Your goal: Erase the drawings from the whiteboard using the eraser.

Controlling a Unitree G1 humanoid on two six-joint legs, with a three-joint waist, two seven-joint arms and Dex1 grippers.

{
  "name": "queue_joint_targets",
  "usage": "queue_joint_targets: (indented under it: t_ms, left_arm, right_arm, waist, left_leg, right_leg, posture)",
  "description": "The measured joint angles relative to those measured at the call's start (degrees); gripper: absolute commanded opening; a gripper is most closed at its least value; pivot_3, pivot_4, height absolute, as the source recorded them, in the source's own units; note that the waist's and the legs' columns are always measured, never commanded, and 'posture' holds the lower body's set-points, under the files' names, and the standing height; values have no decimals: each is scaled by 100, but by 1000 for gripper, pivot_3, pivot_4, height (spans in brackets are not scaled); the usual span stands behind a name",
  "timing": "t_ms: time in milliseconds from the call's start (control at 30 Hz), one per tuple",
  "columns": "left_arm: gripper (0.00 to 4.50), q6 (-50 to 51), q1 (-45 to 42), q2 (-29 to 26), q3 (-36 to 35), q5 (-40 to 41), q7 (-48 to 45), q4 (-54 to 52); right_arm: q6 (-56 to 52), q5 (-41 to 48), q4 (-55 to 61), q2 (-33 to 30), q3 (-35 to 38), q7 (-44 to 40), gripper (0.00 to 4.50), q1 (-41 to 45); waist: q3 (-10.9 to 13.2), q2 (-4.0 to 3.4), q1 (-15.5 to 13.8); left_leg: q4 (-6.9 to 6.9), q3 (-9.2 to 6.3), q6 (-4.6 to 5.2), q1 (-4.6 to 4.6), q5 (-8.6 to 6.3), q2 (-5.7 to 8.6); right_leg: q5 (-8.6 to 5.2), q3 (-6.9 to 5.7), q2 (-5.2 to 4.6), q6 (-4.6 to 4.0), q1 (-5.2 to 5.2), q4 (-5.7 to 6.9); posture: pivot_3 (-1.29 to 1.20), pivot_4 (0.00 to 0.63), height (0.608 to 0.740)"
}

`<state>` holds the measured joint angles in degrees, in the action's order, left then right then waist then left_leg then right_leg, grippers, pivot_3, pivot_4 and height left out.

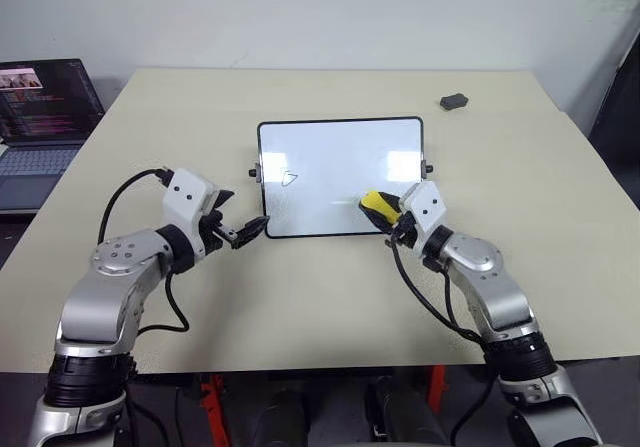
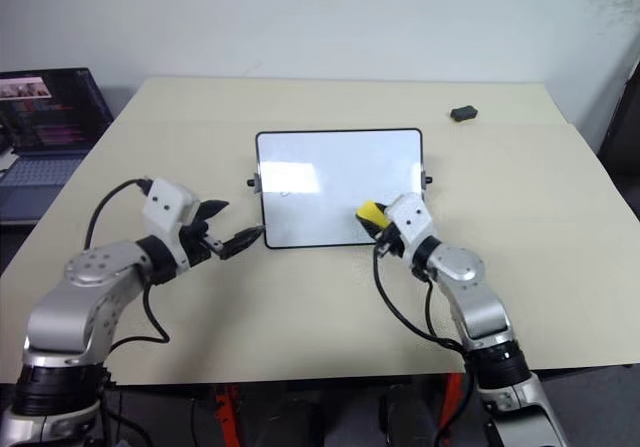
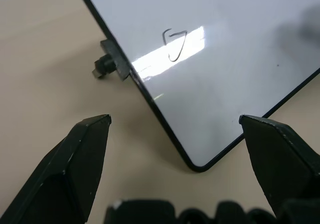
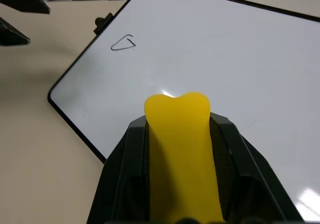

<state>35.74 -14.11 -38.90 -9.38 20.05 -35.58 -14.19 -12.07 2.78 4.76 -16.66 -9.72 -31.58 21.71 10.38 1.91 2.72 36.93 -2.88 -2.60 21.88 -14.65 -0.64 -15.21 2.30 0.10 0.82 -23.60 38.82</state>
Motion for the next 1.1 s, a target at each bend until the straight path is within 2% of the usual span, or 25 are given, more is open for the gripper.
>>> queue_joint_targets:
  t_ms: [267,433,600,833,967,1100]
  left_arm:
    - [4500,5,72,-9,-23,10,15,-133]
    - [4500,6,40,-51,-67,7,11,-133]
    - [4500,9,49,-72,-186,4,84,-144]
    - [4500,88,99,-91,-229,14,123,-219]
    - [4500,137,97,-107,-229,18,122,-225]
    - [4500,142,91,-131,-229,18,114,-225]
  right_arm:
    - [1075,-614,-510,-120,-252,195,1228,18]
    - [1550,-746,-1084,187,-282,468,1228,718]
    - [2053,-1104,-2491,575,-367,826,1228,1976]
    - [2572,-1598,-4644,1074,-600,1295,1228,3297]
    - [2848,-1730,-5497,1380,-618,1483,1228,3676]
    - [2953,-1757,-6015,1609,-708,1448,1228,3695]
  waist:
    - [0,1,2]
    - [1,1,32]
    - [1,1,38]
    - [1,1,50]
    - [1,1,49]
    - [1,0,51]
  left_leg:
    - [2,2,0,-3,0,-1]
    - [3,3,0,-5,1,-3]
    - [0,2,0,-5,1,-2]
    - [-2,1,-1,0,0,-1]
    - [-3,-1,-1,0,0,-2]
    - [-2,-1,-1,0,0,-1]
  right_leg:
    - [-1,0,1,1,1,4]
    - [3,2,4,-5,1,6]
    - [14,1,3,-24,1,4]
    - [14,0,0,-25,-2,4]
    - [14,-1,-1,-25,-2,4]
    - [15,0,-2,-25,-3,7]
  posture:
    - [0,150,740]
    - [0,150,740]
    - [0,150,740]
    - [0,150,740]
    - [0,150,740]
    - [0,150,740]
